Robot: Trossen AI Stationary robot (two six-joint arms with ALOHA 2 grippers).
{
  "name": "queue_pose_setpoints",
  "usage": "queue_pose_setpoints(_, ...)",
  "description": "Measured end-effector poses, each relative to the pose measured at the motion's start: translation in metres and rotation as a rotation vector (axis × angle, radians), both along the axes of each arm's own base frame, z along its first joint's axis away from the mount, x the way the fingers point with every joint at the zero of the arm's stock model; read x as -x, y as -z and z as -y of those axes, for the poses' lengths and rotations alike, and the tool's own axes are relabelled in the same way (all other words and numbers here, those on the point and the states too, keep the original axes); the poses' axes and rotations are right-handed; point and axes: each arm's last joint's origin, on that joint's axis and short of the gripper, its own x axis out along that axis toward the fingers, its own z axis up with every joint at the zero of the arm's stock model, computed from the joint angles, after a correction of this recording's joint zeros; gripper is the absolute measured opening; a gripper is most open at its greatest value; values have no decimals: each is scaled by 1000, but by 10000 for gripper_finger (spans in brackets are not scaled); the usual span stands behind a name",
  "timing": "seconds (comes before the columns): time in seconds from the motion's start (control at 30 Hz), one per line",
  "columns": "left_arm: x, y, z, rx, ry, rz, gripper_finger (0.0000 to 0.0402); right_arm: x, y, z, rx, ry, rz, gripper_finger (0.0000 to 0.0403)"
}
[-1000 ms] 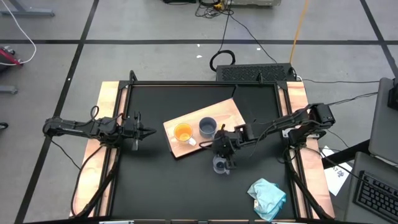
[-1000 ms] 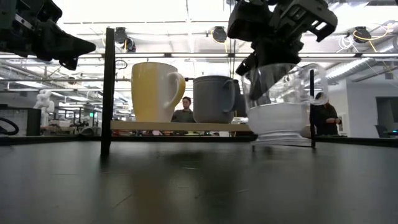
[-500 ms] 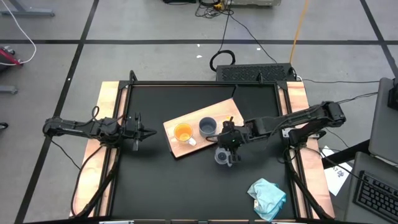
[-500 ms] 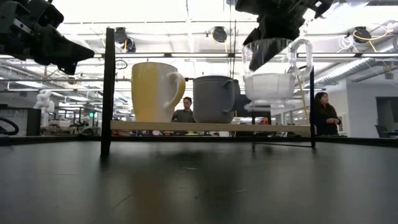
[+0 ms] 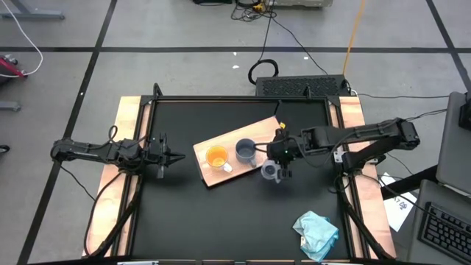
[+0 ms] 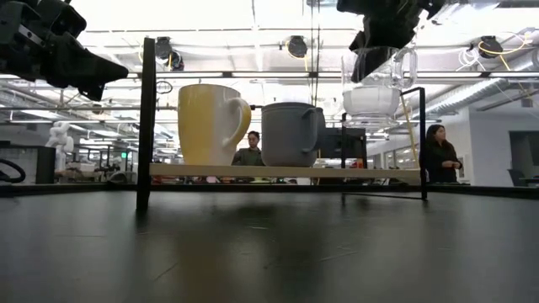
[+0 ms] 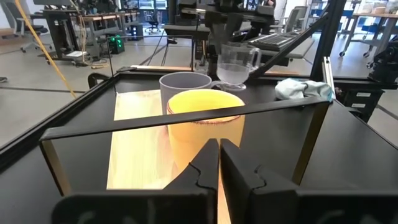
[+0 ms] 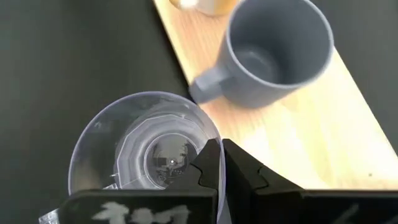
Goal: Stack small to large cups/mugs on shelf
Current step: Put the transparent mug on the shelf
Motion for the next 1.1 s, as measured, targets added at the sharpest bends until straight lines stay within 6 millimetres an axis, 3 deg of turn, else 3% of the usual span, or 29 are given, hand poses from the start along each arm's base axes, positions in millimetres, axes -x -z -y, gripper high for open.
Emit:
queue_pose_setpoints(0.2,0,0,0,0,0,1,2,4,3,16,42,-10,-62,0)
queue_pose_setpoints(0.43,0,0,0,0,-1,1,24,7,5,34,103,-78,-105,0)
queue_pose_setpoints(0.83,0,0,0,3,-2,0,9,8,5,42,112,-280,-90,0)
queue_pose_setpoints(1.1,0,0,0,0,-2,0,14,5,2,51,144,-282,-47,0)
